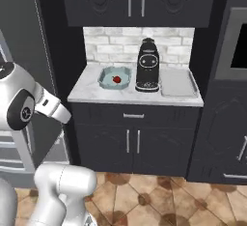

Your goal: Place one bell pepper and one chicken drumstick in each tupperware on the nearby counter, to pack two identical lunches.

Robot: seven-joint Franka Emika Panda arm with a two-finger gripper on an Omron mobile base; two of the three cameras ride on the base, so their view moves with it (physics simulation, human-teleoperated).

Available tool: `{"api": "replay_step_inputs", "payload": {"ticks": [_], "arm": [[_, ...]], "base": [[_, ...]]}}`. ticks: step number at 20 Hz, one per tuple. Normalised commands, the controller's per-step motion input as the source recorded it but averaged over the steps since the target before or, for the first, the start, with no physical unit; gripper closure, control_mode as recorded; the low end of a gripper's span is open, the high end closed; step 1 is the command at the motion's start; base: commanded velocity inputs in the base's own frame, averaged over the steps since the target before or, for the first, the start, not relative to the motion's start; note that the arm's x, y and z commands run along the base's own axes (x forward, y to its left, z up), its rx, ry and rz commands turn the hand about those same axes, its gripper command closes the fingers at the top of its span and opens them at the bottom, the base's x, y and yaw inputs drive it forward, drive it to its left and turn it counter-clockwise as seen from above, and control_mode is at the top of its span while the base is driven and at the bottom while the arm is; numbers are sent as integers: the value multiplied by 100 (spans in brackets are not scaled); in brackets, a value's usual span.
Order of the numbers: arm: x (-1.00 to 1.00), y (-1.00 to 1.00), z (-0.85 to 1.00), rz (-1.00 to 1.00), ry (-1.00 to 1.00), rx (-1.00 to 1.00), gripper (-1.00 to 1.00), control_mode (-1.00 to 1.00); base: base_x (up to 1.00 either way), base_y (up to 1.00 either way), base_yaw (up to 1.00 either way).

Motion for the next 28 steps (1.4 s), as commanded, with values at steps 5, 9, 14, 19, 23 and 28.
{"api": "replay_step_inputs", "payload": {"ticks": [5, 9, 14, 19, 23, 28], "arm": [[0, 0, 0, 0, 0, 0, -100, 100], [0, 0, 0, 0, 0, 0, -100, 100], [0, 0, 0, 0, 0, 0, -100, 100], [0, 0, 0, 0, 0, 0, -100, 100], [0, 0, 0, 0, 0, 0, -100, 100], [0, 0, 0, 0, 0, 0, -100, 100]], "base": [[-100, 99, -2], [-100, 100, 0], [-21, 100, 11], [63, 60, 30], [77, 0, 19], [100, -5, 5]]}}
